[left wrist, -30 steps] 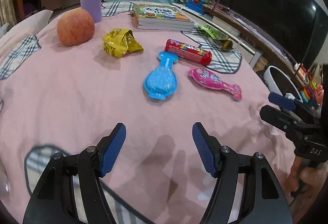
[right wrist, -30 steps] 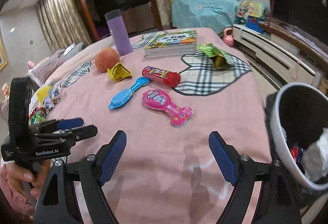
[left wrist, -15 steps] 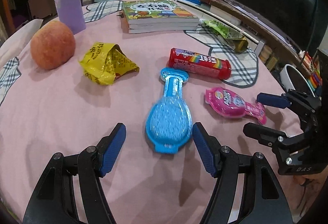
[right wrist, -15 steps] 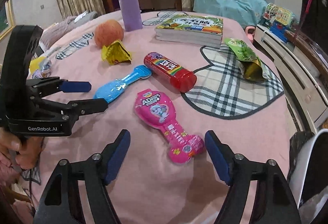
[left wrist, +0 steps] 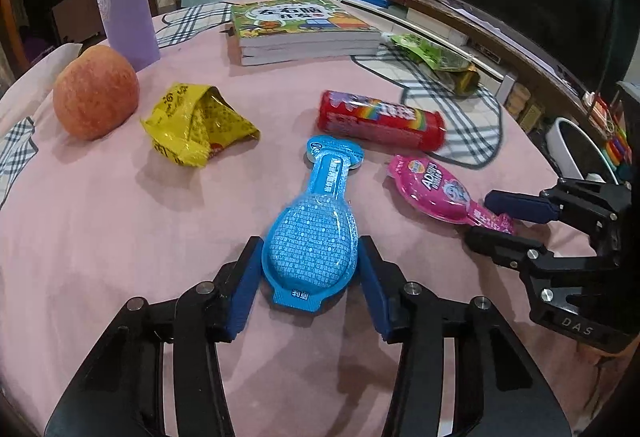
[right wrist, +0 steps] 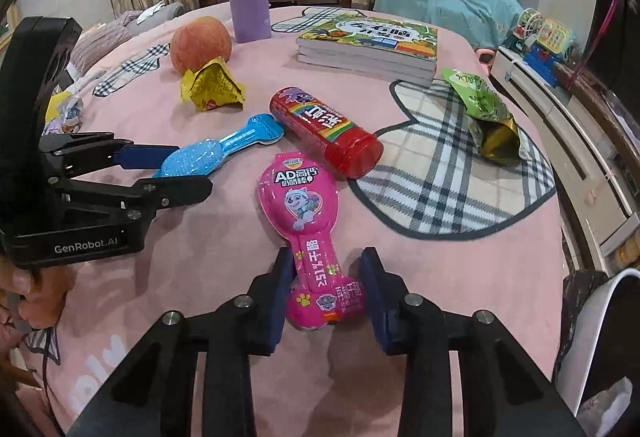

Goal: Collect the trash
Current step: 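Grasp the blue candy pack with the left tool while the right tool grasps the pink candy pack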

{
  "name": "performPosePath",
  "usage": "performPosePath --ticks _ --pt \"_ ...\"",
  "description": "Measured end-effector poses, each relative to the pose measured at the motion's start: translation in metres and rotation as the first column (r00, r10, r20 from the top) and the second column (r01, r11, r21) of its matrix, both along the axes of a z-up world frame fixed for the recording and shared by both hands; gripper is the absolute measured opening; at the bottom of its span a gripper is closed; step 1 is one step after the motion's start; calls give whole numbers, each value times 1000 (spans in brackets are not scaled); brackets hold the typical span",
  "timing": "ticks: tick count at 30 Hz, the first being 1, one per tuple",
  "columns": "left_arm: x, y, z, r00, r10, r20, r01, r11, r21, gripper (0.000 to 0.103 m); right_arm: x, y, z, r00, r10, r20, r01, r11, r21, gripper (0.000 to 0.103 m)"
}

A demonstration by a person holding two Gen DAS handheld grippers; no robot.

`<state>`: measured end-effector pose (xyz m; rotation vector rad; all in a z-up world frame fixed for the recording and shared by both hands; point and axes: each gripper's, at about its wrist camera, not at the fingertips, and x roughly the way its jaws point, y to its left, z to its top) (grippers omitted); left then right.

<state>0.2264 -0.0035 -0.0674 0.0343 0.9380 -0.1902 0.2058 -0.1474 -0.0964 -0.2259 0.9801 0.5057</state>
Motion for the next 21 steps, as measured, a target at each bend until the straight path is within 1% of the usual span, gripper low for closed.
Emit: performPosePath --ticks 3,6,8,10,13,16,19,21 --pt "-17 -4 1 1000 -2 -6 2 1000 -29 47 -8 -8 2 999 -46 -25 46 998 35 35" --pt "-35 -9 3 1000 -13 -15 12 997 -72 47 -19 -24 5 990 -125 -60 130 988 85 35" --pt "-47 -13 3 1000 -18 -21 16 995 -97 47 -28 -33 7 980 -185 -72 191 977 91 35" --pt "-59 -17 4 1000 -16 -25 13 993 -114 47 -41 -41 10 966 -249 -66 254 964 79 35" --pt "-74 -20 4 1000 -5 -24 2 991 -136 47 -56 -48 11 948 -310 -73 316 945 88 35" --pt "-82 -24 4 1000 -1 -14 -1 993 -116 47 -63 -50 8 943 -325 -69 331 937 108 36" --pt "-84 -25 4 1000 -2 -13 0 995 -103 47 -59 -49 9 947 -316 -62 321 941 104 39" --pt "-84 -25 3 1000 6 -18 -8 994 -105 48 -58 -47 10 953 -299 -51 303 946 117 48"
